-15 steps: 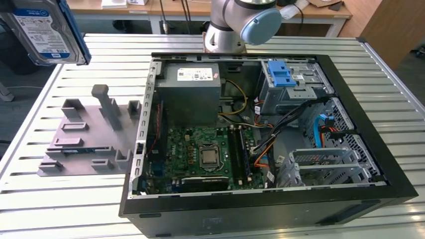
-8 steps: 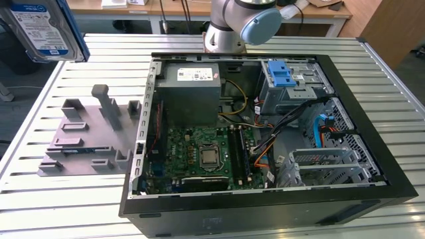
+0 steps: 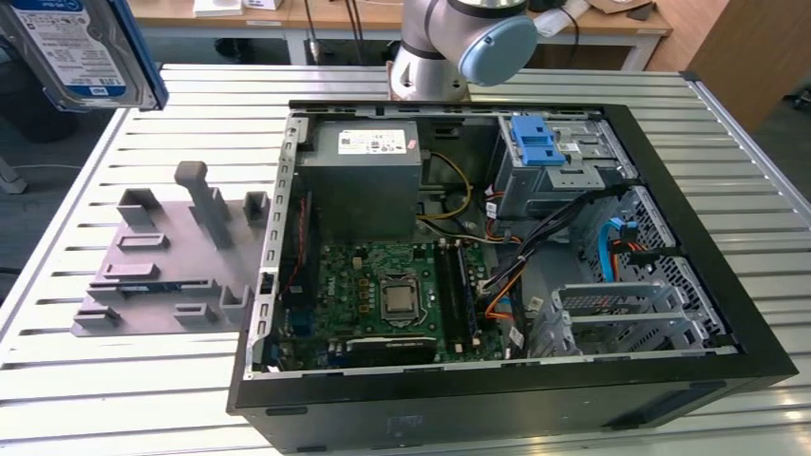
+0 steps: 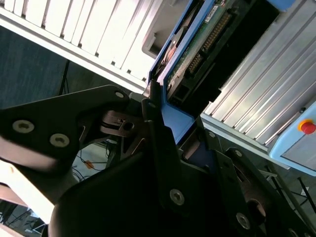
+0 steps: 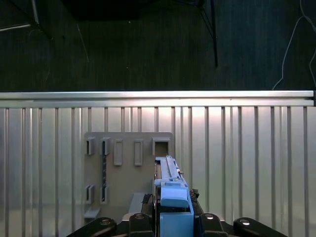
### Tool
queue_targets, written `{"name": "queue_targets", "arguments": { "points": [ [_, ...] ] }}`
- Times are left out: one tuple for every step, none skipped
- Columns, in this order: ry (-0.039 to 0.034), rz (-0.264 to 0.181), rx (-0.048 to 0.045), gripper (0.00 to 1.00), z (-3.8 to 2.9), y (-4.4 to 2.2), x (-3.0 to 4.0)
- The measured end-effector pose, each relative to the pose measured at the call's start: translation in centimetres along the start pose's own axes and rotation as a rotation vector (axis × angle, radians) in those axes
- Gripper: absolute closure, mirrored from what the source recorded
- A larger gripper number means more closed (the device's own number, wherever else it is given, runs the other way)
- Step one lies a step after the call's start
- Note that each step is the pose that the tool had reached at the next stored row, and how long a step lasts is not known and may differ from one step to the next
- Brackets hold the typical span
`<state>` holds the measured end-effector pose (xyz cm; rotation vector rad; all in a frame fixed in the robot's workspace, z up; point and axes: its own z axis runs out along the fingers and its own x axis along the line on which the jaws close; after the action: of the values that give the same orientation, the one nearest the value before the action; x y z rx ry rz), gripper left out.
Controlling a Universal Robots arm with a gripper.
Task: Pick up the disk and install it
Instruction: 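Pick up the disk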
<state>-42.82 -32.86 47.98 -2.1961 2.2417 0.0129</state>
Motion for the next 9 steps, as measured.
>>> {"name": "queue_targets", "arguments": {
  "points": [
    [0.0000,0.000,0.0003,0.63,-0.13,0.00,0.00],
    [0.0000,0.000,0.0004,0.63,-0.26,0.00,0.00],
    [0.0000,0.000,0.0004,0.63,-0.40,0.00,0.00],
    [0.0001,0.000,0.0006,0.63,-0.52,0.00,0.00],
    [0.0000,0.000,0.0007,0.63,-0.66,0.00,0.00],
    [0.0000,0.000,0.0007,0.63,-0.81,0.00,-0.01],
    [0.0000,0.000,0.0008,0.63,-0.96,0.00,-0.01],
    [0.0001,0.000,0.0010,0.63,-1.12,0.00,-0.01],
    [0.0000,0.000,0.0010,0.63,-1.26,0.00,-0.01]
  ]
}}
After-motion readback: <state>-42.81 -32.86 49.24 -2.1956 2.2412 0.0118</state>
